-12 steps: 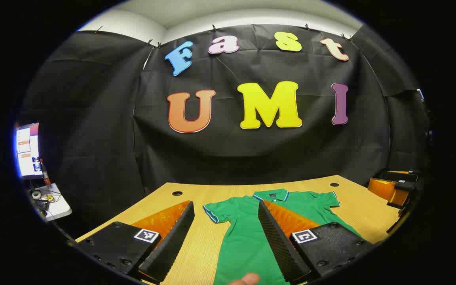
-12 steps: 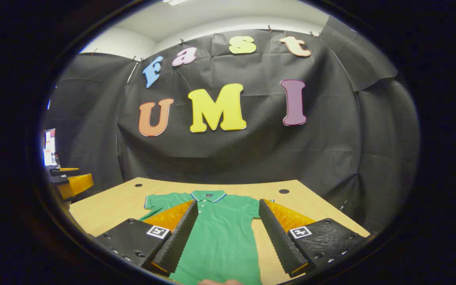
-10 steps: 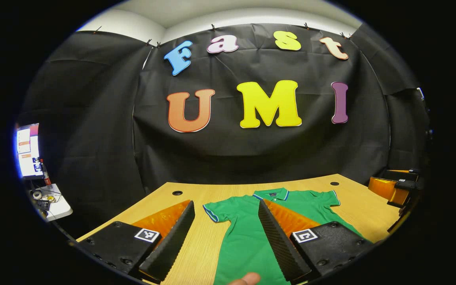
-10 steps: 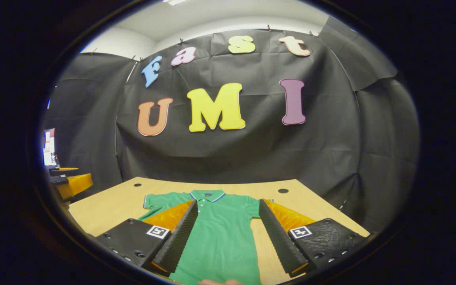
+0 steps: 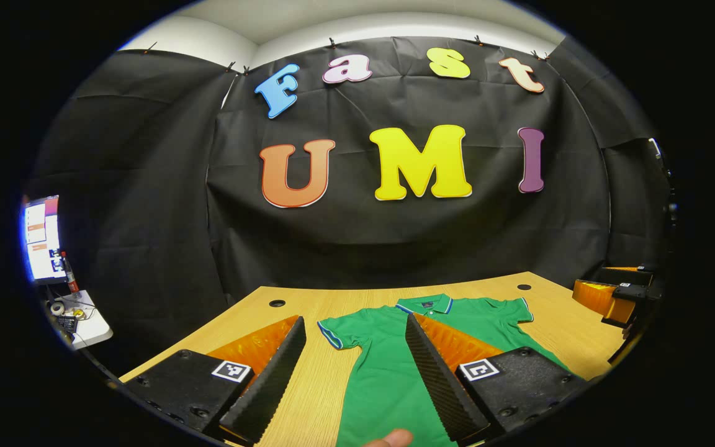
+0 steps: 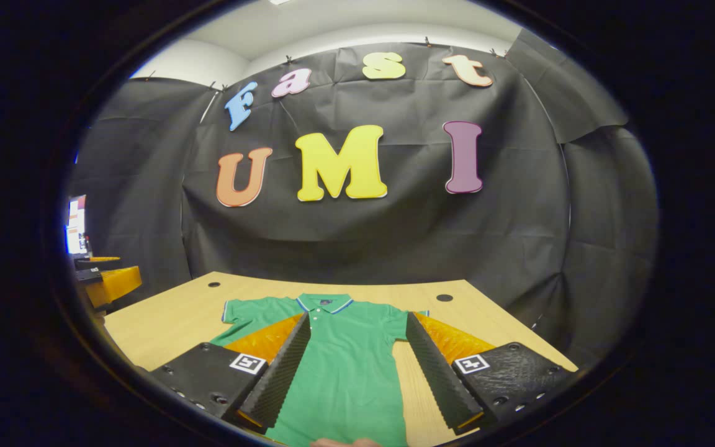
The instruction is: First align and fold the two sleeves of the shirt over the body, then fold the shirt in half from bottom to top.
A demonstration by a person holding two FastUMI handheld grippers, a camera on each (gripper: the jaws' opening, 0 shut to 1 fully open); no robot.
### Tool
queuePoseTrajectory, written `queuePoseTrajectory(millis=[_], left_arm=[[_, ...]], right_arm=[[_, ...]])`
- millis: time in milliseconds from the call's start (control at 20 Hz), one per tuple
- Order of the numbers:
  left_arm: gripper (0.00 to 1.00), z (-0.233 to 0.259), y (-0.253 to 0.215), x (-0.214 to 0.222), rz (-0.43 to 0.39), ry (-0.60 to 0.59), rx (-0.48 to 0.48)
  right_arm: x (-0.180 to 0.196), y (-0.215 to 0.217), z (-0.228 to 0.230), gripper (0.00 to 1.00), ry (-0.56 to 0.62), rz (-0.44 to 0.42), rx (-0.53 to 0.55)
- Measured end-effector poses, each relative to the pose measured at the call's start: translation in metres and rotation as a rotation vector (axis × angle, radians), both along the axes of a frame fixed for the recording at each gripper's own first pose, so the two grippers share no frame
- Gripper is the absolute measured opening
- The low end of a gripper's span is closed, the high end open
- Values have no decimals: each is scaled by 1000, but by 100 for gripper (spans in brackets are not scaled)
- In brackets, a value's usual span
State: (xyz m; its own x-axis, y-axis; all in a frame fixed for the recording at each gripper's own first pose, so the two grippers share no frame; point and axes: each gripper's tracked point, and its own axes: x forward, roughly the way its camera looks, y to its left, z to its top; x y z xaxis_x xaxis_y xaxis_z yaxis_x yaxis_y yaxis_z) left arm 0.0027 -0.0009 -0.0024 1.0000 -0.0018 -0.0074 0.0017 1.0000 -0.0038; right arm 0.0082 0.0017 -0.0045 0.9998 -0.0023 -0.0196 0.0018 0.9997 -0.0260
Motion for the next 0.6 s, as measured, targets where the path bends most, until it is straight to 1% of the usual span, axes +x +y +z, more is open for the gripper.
queuePoseTrajectory(millis=[400, 600], left_arm=[[100, 0, 1, 0, -2, 5, -5], [100, -1, 0, 0, -9, 7, -6]], right_arm=[[1, 0, -1, 94, 7, 1, -6], [13, 3, 8, 94, -4, 0, -24]])
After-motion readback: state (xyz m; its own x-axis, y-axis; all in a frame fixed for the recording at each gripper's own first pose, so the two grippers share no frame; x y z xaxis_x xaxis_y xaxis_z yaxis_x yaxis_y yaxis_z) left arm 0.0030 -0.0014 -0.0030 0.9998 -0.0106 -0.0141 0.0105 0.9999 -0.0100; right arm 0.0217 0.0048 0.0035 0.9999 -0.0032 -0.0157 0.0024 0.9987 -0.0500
